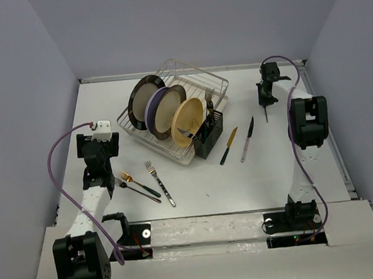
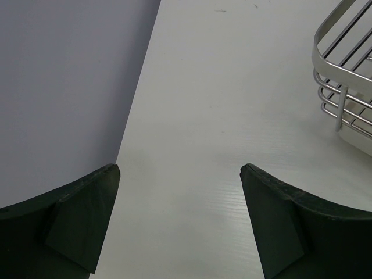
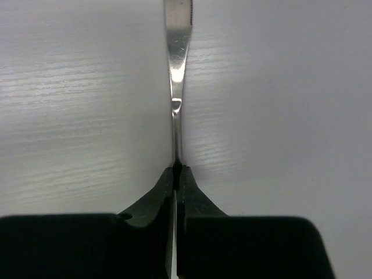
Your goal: Sort the eating utensils into containers
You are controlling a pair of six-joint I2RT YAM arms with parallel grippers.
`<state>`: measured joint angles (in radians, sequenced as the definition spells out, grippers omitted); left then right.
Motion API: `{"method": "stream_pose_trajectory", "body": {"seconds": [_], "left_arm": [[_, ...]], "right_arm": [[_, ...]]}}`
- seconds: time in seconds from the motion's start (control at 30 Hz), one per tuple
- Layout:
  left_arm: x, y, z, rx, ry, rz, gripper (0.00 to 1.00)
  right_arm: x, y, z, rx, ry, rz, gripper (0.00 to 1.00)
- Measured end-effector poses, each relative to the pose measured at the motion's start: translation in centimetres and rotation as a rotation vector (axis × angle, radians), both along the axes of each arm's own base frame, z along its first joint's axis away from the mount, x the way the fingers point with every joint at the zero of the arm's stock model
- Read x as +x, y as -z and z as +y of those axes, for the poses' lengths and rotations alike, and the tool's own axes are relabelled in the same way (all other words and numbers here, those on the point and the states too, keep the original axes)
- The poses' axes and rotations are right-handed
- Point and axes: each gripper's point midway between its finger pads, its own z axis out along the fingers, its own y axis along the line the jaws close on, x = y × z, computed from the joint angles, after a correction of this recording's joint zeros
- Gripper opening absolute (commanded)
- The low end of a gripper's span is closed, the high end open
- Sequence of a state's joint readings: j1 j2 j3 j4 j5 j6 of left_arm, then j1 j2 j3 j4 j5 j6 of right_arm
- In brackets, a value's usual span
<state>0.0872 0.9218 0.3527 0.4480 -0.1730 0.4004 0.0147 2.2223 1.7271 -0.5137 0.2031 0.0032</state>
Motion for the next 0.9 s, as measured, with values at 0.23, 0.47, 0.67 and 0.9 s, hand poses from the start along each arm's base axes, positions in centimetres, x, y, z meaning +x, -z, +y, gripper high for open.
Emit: {"method": "stream_pose_trajectory", "body": {"seconds": [0.23,0.47,0.67,0.9], "left_arm": [[0.0,0.0,0.1,0.001,-0.004,-0.001,0.99],[-0.1,-0.1,0.2,0.003,-0.011,-0.002,0.99],[-0.1,-0.1,0.2,0.005,-0.011,-0.003,0.99],[0.0,-0.1,0.2,0.005,-0.011,-0.004,0.99]], "right_arm": [[-0.8,-0.3,0.0,-0.003,-0.015,-0.052,0.00],[-4.7,-4.3,1.1,0.050,-0.054,-0.216,0.00],[-2.7,-9.9,1.5,0.064,-0.073,-0.458,0.00],[-5.9,-15.0,4.5,0.122,-0.147,-0.675,0.00]]}}
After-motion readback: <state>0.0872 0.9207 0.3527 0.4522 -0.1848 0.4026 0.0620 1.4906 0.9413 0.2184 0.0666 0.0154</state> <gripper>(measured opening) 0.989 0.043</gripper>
